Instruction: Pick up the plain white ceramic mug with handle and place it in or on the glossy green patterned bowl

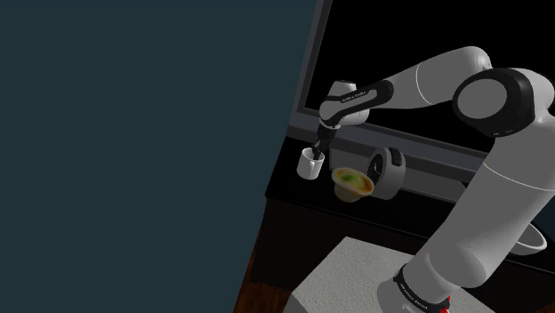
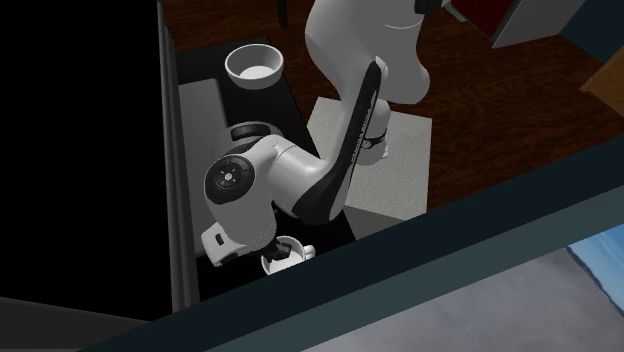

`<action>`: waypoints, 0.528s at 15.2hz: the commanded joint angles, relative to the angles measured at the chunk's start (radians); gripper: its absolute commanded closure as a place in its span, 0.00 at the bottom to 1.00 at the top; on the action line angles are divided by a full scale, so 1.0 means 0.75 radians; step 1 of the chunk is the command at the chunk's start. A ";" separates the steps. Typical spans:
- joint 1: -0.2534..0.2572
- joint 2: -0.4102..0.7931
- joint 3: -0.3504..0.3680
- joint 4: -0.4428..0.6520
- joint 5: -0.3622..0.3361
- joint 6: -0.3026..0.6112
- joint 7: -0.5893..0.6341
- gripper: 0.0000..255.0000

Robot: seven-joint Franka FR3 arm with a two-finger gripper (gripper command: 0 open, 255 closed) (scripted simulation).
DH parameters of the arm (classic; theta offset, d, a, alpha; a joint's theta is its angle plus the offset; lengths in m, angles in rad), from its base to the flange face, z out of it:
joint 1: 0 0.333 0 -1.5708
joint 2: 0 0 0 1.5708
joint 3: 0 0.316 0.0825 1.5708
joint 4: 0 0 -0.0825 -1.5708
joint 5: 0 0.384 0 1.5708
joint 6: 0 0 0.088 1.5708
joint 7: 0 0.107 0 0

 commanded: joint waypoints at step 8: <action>0.003 -0.067 -0.003 0.053 -0.024 -0.117 0.018 1.00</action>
